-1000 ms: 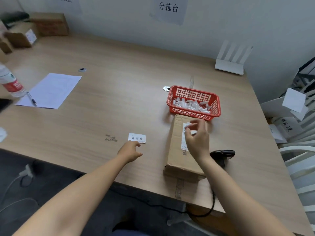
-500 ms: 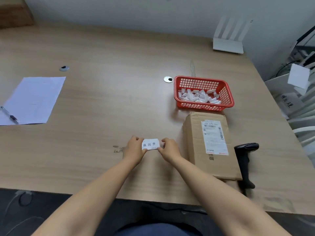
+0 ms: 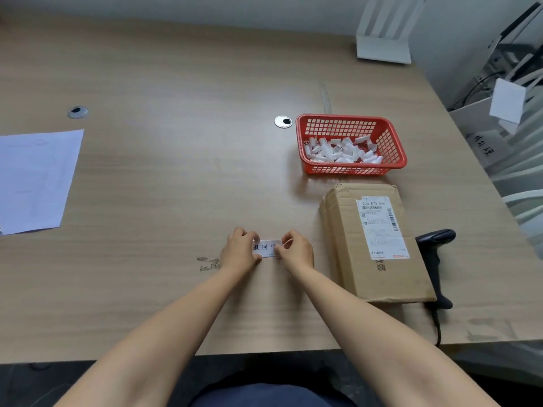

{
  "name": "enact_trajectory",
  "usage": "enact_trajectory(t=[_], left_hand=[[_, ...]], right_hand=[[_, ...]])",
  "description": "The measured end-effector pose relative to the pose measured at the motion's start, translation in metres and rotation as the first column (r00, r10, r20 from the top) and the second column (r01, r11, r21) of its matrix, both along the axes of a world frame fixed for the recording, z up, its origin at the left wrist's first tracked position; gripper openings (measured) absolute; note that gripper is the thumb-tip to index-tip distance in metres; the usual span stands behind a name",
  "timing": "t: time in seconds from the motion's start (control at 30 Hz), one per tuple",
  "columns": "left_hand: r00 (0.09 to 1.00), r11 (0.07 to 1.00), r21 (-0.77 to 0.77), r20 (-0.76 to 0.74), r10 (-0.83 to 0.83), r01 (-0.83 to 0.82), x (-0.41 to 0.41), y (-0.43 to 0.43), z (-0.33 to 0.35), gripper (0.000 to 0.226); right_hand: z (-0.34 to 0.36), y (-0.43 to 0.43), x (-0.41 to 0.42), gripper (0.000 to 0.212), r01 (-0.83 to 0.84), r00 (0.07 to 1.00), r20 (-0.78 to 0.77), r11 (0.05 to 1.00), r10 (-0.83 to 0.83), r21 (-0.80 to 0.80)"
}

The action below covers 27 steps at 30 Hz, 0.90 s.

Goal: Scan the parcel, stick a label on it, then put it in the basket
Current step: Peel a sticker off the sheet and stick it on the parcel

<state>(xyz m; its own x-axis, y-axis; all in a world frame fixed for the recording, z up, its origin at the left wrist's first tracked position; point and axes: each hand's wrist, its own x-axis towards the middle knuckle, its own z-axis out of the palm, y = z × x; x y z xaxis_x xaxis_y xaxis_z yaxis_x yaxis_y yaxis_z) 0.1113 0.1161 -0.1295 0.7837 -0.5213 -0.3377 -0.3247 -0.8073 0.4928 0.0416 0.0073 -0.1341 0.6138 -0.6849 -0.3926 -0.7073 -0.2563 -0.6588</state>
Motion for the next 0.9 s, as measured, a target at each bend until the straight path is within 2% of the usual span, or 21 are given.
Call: enact_trajectory(t=[0.13, 0.3, 0.47, 0.67, 0.8, 0.9], left_hand=[[0.998, 0.998, -0.049, -0.042, 0.039, -0.041, 0.004, 0.000, 0.001, 0.027], [0.993, 0.991, -0.084, -0.067, 0.100, -0.106, 0.008, -0.002, 0.007, 0.016], [0.992, 0.989, -0.088, -0.043, 0.116, -0.119, 0.007, -0.005, 0.009, 0.015], [0.993, 0.989, -0.087, 0.001, 0.118, -0.117, 0.008, -0.008, 0.012, 0.017], [0.988, 0.969, -0.205, -0.089, 0.124, -0.140, 0.011, -0.011, 0.019, 0.016], [0.956, 0.915, -0.348, -0.273, 0.107, -0.201, 0.012, -0.018, 0.039, 0.015]], right_hand=[[0.002, -0.003, -0.003, 0.015, -0.007, 1.000, 0.025, 1.000, 0.007, 0.027], [0.006, -0.006, -0.008, 0.014, 0.000, 1.000, 0.022, 0.999, 0.001, -0.037], [0.008, -0.011, -0.010, 0.011, -0.013, 1.000, -0.020, 0.997, 0.011, -0.081], [0.008, -0.016, -0.013, 0.020, -0.008, 1.000, 0.007, 0.996, 0.008, -0.090], [0.019, -0.019, -0.015, 0.019, 0.014, 0.997, 0.081, 0.997, -0.008, -0.082], [0.039, -0.029, -0.018, 0.012, 0.060, 0.974, 0.220, 0.998, -0.057, -0.007]])
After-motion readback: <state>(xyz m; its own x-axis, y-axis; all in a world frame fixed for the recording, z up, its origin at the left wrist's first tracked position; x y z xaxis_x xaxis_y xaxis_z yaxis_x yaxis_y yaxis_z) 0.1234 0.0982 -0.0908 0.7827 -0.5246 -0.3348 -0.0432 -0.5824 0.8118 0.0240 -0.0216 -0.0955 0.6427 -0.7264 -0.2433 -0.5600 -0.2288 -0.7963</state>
